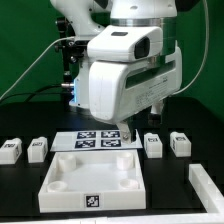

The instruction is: Assemble one leg

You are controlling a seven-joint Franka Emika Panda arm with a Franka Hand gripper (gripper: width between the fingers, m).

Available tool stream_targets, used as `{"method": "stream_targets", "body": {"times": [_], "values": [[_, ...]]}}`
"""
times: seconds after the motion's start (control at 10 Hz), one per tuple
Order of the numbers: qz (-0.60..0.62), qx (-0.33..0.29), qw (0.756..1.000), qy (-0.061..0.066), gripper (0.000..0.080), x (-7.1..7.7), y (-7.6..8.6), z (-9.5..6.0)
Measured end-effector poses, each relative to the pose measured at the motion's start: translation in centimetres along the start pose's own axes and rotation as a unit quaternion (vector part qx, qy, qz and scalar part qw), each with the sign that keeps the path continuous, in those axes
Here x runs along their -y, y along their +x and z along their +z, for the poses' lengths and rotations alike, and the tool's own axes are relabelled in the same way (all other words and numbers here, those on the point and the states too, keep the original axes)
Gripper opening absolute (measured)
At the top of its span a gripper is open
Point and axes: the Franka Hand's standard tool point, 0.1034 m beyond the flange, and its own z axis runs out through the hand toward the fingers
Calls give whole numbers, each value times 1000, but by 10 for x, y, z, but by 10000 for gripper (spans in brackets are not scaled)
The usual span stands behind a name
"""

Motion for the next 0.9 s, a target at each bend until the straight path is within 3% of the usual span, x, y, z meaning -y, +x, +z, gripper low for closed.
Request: {"method": "stream_targets", "body": {"times": [0.3, 0.4, 0.5, 0.6, 0.7, 0.9], "values": [[-13, 1, 1000, -1, 650, 0, 0, 0], [-139, 5, 990, -4, 650, -2, -4, 1], [-198, -5, 980, -17, 650, 3, -15, 6], [-258, -8, 966, -23, 650, 12, -36, 12], [-315, -5, 949, -22, 650, 14, -49, 13], [-387, 0, 922, -24, 650, 11, -55, 13]]}}
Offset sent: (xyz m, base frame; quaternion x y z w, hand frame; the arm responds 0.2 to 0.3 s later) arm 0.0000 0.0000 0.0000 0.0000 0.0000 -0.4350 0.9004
